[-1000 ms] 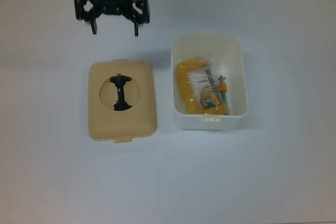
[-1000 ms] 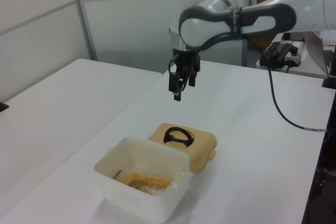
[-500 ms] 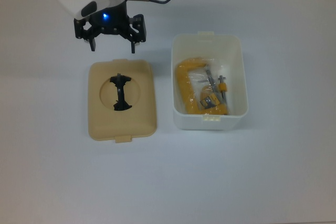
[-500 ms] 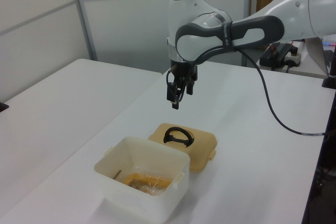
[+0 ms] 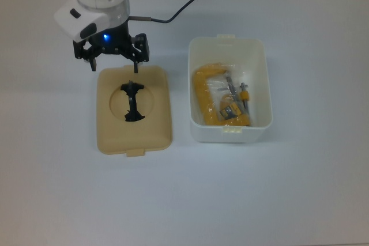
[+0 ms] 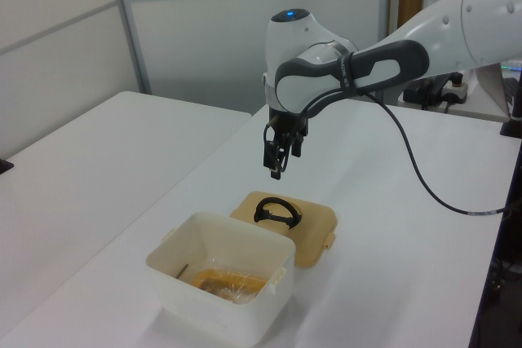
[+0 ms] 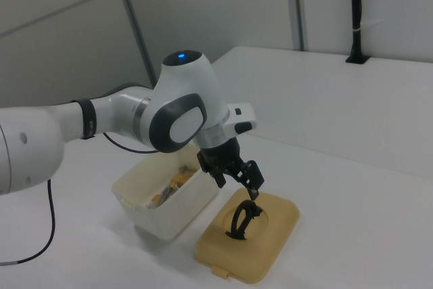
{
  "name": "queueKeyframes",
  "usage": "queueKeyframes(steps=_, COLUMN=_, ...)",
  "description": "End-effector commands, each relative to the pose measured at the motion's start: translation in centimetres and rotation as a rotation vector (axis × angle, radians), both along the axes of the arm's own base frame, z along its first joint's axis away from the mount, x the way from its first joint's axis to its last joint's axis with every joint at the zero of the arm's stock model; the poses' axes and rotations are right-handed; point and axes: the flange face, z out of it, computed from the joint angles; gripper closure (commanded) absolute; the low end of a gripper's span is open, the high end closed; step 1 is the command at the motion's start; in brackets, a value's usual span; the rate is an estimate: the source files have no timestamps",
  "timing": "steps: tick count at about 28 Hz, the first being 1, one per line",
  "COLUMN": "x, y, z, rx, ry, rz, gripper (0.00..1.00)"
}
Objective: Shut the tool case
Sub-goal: 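Lower the gripper and close it on the lid's black handle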
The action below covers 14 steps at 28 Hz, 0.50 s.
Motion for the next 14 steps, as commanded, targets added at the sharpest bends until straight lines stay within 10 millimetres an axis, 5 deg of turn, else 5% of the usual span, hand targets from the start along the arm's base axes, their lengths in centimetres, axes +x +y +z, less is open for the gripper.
queueKeyframes(steps=1, x=0.2, y=0.0, z=-1.8, rx=-0.017, ry=0.014, rz=0.049, gripper=0.0)
queueKeyframes(steps=8, x=1.0, y=1.0, z=-6.3, rx=-0.047, ry=0.039, rz=0.086, gripper=0.0)
queueKeyframes(steps=14, x=1.0, y=2.0, z=-6.7, rx=-0.05, ry=0.034, rz=0.104, gripper=0.0)
